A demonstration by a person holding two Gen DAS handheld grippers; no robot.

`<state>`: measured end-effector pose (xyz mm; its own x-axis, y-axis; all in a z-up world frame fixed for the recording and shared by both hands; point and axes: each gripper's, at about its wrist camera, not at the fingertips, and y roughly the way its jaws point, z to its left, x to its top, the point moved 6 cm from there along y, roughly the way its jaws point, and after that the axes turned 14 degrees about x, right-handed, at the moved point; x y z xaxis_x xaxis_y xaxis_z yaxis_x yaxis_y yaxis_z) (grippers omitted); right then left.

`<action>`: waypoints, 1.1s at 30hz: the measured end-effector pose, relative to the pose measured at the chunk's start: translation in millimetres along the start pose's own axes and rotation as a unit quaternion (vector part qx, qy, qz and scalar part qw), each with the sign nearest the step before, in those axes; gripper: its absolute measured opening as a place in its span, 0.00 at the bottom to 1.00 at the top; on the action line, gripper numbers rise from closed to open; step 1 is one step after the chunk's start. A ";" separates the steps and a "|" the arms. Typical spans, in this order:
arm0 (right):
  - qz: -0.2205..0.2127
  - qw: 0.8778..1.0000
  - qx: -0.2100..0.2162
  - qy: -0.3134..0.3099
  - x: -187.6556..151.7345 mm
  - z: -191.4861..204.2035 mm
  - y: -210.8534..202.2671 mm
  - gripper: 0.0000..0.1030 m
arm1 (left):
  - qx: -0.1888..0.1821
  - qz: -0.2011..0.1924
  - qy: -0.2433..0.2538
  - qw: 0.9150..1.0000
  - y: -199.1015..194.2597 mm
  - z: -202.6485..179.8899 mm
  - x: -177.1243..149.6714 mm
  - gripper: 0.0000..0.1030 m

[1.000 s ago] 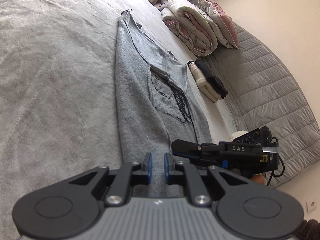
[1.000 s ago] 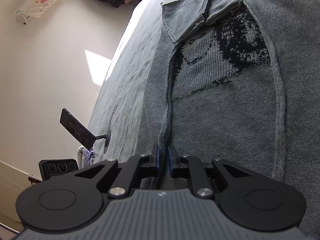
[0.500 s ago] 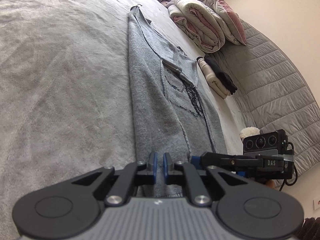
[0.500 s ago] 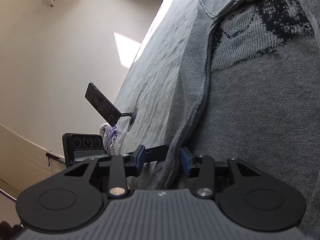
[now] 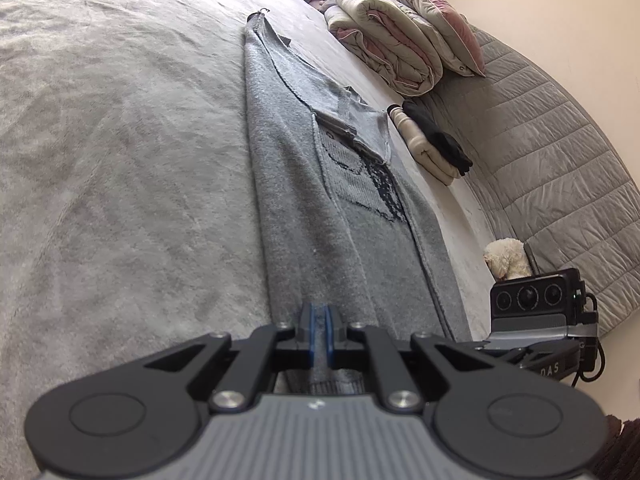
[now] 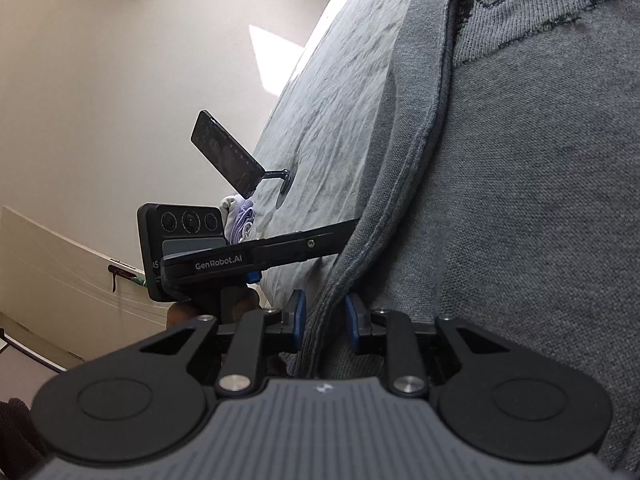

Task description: Fold clothes

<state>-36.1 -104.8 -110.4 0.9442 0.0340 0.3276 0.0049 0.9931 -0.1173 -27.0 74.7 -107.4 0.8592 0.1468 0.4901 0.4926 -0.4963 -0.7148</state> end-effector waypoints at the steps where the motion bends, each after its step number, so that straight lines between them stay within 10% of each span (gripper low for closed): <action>1: 0.000 1.000 -0.001 0.000 -1.0 1.0 0.4 0.24 | 0.002 0.000 0.003 1.000 -0.2 -1.0 -0.2 0.07; 4: 0.005 0.999 -0.029 -0.014 -5.2 5.0 0.8 0.07 | 0.009 0.001 0.018 1.000 -1.3 -6.1 1.1 0.07; 13: 0.005 0.997 -0.072 0.007 -3.9 5.9 -22.9 0.06 | 0.014 -0.012 0.054 0.998 -8.7 -23.6 11.3 0.12; 24: 0.009 0.997 -0.074 0.014 -12.4 0.2 -21.5 0.27 | 0.013 -0.056 0.089 0.994 7.2 -50.0 36.9 0.14; 33: 0.020 0.995 -0.093 -0.018 -17.0 3.6 -12.1 0.24 | 0.184 -0.110 0.193 0.958 37.4 -79.8 64.0 0.21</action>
<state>-53.4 -117.0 -111.2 0.9323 0.0800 0.3526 0.0323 0.9529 -0.3016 35.4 -2.8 -63.0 0.6497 -0.1488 0.7454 0.7317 -0.1436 -0.6664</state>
